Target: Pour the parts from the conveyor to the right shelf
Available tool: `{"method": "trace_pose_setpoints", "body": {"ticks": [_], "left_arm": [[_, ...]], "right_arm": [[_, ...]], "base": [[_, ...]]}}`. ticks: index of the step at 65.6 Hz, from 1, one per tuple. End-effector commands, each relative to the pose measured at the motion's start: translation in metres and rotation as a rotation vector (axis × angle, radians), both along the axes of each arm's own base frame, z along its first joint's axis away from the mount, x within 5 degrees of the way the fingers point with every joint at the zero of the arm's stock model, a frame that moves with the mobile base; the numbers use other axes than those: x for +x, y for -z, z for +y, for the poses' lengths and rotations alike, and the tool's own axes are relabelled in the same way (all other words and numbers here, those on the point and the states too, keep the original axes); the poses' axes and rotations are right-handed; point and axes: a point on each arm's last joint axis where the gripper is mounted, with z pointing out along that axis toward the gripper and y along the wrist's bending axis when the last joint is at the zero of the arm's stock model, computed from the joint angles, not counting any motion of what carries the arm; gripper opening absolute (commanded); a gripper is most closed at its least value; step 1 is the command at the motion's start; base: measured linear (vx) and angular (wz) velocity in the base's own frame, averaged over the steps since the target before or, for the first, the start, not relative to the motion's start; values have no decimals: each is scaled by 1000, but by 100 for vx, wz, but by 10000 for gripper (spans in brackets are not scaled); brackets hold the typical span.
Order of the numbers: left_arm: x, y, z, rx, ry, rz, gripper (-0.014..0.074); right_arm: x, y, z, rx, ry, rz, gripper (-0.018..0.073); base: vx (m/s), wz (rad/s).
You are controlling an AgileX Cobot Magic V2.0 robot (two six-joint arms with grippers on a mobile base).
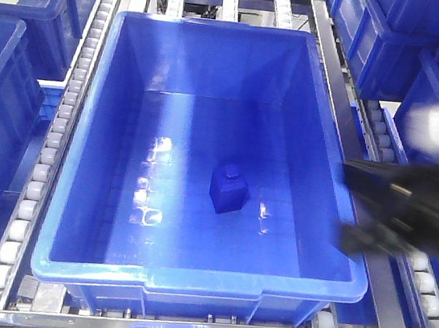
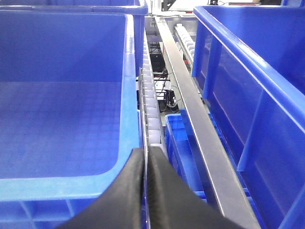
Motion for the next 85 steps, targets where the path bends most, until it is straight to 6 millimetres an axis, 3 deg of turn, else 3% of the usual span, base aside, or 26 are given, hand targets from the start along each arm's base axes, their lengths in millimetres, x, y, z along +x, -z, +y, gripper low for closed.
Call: {"method": "trace_pose_setpoints", "body": {"ticks": [1, 16, 24, 55, 68, 85], "left_arm": [[-1, -14, 0, -14, -2, -103, -6], [-1, -14, 0, -14, -2, -103, -6], [-1, -14, 0, -14, -2, -103, -6], [-1, -14, 0, -14, -2, -103, -6], [-1, -14, 0, -14, -2, -103, -6], [-1, -14, 0, -14, -2, -103, -6]], "right_arm": [[-20, -15, -14, 83, 34, -156, -7], [-70, 1, -43, 85, 41, -278, -6], [-86, 4, -51, 62, 35, -319, -5], [-90, 5, -54, 74, 40, -343, -5], [-96, 38, -69, 200, 235, -351, -5], [-112, 101, -86, 144, 477, -378, -5]], "base": [[0, 0], [0, 0], [0, 0], [0, 0], [0, 0], [0, 0]]}}
